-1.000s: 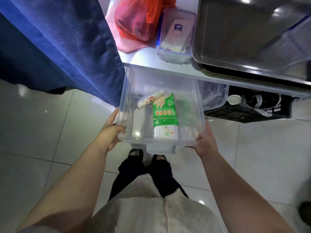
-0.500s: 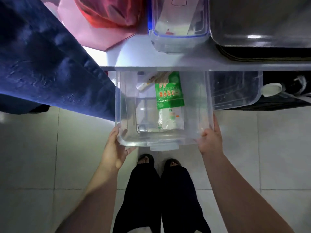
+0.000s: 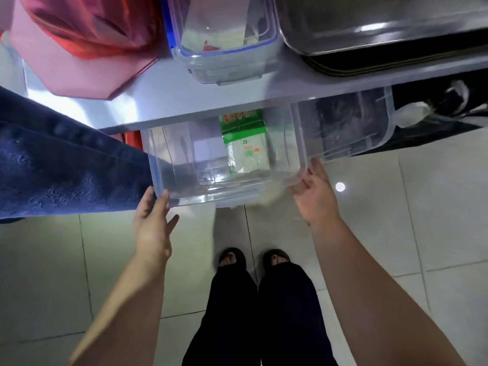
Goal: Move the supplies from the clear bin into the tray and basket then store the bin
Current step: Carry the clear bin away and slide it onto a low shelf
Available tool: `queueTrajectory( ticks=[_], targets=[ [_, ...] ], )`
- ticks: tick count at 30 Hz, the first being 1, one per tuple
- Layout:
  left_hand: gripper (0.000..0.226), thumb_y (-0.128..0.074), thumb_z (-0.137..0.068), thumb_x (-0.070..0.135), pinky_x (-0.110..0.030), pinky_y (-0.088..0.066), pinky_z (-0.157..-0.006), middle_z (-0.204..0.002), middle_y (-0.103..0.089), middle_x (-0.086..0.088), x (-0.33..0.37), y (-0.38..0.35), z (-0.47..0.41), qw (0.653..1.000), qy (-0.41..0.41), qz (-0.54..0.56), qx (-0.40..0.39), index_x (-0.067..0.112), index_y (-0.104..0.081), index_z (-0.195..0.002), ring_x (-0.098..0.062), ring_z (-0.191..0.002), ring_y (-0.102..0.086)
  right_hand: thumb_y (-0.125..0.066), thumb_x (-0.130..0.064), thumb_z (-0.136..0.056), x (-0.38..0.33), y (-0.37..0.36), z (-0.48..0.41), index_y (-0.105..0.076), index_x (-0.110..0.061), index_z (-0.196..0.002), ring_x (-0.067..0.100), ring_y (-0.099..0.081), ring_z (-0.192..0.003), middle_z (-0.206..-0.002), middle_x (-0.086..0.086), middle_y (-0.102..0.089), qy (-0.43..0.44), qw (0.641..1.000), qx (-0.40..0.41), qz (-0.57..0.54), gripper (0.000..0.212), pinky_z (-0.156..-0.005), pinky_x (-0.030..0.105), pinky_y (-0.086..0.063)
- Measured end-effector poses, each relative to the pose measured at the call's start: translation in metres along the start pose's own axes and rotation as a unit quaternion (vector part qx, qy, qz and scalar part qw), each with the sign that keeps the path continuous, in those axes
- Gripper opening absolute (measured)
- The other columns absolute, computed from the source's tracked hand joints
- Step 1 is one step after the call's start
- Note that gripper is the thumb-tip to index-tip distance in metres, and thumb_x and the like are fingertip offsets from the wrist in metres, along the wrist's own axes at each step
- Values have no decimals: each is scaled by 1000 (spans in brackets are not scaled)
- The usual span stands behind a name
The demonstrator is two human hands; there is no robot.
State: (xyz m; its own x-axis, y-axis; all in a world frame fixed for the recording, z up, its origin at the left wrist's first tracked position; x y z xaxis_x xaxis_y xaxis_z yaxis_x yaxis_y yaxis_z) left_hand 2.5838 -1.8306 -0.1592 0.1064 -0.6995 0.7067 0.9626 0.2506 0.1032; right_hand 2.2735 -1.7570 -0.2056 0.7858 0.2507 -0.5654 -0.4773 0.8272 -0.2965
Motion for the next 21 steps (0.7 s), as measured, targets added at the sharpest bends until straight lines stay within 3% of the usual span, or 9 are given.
queueTrajectory(
  ticks=[2,3,5,7,10,13,18,21],
  targets=[
    [34,-68,-87,21,-26,-47,-92,-110,-64,10,14,-7,34,991,-102,-79,47,35,-58,-117,3,-91,-62,-45,-1,-88,-2,32,15,-55,-28,-121,26,-46,-127,-138,4,-50,-11,998,-1,-60,44,-105,48,-38],
    [36,-68,-86,20,-24,-49,-92,-113,-64,7,20,-15,52,979,-147,-130,50,35,-59,-118,1,-91,-63,-44,-2,-89,-3,48,21,-50,-24,-127,27,-44,-128,-138,6,-49,-16,995,2,-96,44,-105,48,-37],
    [41,-68,-86,18,-40,-47,-101,-124,-62,4,29,-39,83,960,-197,-201,15,38,-60,-120,-18,-109,-62,-39,-5,-94,-6,78,29,-44,-20,-133,26,-48,-125,-138,6,-48,-34,987,20,-158,42,-99,45,-43],
    [37,-65,-87,12,-45,-46,-102,-122,-63,10,34,-75,107,957,-205,-196,-60,37,-63,-115,-17,-114,-60,-39,-10,-94,-7,102,28,-46,-18,-133,24,-54,-119,-136,6,-52,-44,978,31,-203,40,-90,42,-49],
    [29,-62,-87,15,-41,-48,-98,-118,-68,5,37,-142,128,956,-135,-177,-190,28,-67,-113,-15,-109,-63,-42,-22,-96,-9,123,17,-47,-14,-133,25,-58,-115,-130,6,-57,-59,968,18,-241,38,-86,41,-52],
    [39,-61,-80,27,-43,-51,-95,-126,-64,-3,32,-211,133,937,-10,-155,-313,28,-64,-118,-22,-114,-62,-44,-23,-94,-9,130,-3,-56,-13,-119,30,-55,-117,-123,10,-60,-113,948,3,-299,29,-87,47,-48],
    [55,-60,-82,29,-50,-49,-97,-137,-53,-11,20,-309,121,911,58,-186,-365,25,-49,-136,-32,-120,-56,-57,-19,-87,-1,120,-56,-57,-8,-97,35,-56,-107,-117,15,-57,-177,909,-22,-376,14,-74,50,-54],
    [78,-65,-76,28,-52,-47,-98,-146,-43,-14,12,-352,108,892,49,-261,-366,26,-31,-147,-36,-129,-46,-60,-24,-85,11,108,-94,-51,-11,-109,42,-49,-116,-121,18,-48,-206,895,-36,-395,29,-79,56,-52]
  ],
)
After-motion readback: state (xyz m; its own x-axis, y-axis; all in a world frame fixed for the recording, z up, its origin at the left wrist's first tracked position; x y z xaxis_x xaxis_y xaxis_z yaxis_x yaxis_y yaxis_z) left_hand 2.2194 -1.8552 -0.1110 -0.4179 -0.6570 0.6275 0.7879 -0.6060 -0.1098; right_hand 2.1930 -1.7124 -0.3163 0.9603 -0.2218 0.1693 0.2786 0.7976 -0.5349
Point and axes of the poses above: each hand's wrist, its own z-axis away from the middle knuckle, its own y-axis out of the back of the hand, x = y × z, the point moved 3 cm from there along -z, towards the middle knuckle
